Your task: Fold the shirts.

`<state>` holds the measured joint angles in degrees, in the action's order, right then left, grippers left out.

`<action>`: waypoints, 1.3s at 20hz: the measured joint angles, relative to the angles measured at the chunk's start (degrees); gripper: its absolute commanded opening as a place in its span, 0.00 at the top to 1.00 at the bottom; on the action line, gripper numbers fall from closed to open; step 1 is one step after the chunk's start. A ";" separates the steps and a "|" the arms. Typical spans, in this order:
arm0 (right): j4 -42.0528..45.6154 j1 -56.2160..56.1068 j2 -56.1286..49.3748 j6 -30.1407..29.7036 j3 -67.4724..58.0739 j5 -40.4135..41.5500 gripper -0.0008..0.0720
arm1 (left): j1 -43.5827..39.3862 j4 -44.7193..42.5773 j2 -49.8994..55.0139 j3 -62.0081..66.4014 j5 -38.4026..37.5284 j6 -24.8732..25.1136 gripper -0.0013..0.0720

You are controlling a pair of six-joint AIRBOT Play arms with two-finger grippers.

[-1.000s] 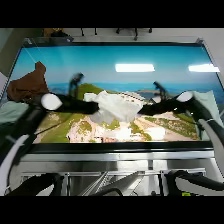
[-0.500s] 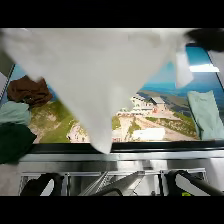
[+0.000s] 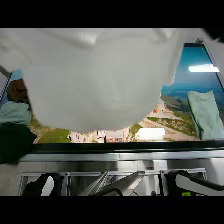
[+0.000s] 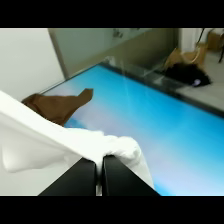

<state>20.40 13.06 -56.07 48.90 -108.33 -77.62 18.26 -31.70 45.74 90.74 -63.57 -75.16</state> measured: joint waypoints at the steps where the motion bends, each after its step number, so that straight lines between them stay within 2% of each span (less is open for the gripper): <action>1: 0.13 -1.70 -2.60 -0.20 2.29 -0.20 0.96 | -2.60 0.96 3.04 -2.67 0.85 2.01 0.96; 5: 5.60 -7.52 -13.97 -0.61 9.33 3.30 0.96 | -15.82 -0.68 19.08 -9.81 10.25 9.01 0.96; 7: 9.44 -8.92 -19.98 -0.52 10.84 7.28 0.96 | -20.76 -2.58 29.51 -8.52 16.02 10.95 0.97; 9: 12.07 -9.49 -25.29 0.11 11.58 11.67 0.96 | -23.58 -3.69 40.28 -3.65 18.58 12.02 0.96; 10: 12.90 -9.62 -27.52 0.31 11.76 13.62 0.96 | -24.33 -4.07 45.07 -0.46 18.80 12.28 0.77; 11: 13.75 -9.70 -29.79 0.52 11.96 15.50 0.96 | -24.74 -4.33 49.79 3.28 18.16 12.28 0.15; 12: 14.43 -9.75 -31.76 0.61 12.11 16.83 0.96 | -24.85 -4.52 53.46 6.71 16.94 12.24 0.04; 16: 15.58 -9.81 -36.33 0.74 12.28 19.76 0.96 | -22.25 -6.38 61.83 18.14 6.64 7.93 0.04; 19: 16.72 -8.96 -37.46 0.68 12.28 20.79 0.96 | -17.70 -8.81 61.72 19.69 -6.62 2.91 0.04; 21: 17.66 -7.69 -37.79 0.57 12.28 21.00 0.96 | -14.40 -9.73 58.97 14.73 -14.67 0.39 0.04; 23: 18.16 -5.97 -37.92 0.52 12.28 20.68 0.96 | -11.61 -10.23 54.27 4.85 -19.26 -0.94 0.04; 26: 18.64 -2.97 -38.01 0.74 12.28 18.99 0.96 | -8.24 -10.60 44.74 -15.47 -20.22 -0.96 0.04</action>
<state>39.05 10.09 -94.08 49.65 -96.05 -58.63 10.02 -42.30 90.48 75.26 -83.79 -76.12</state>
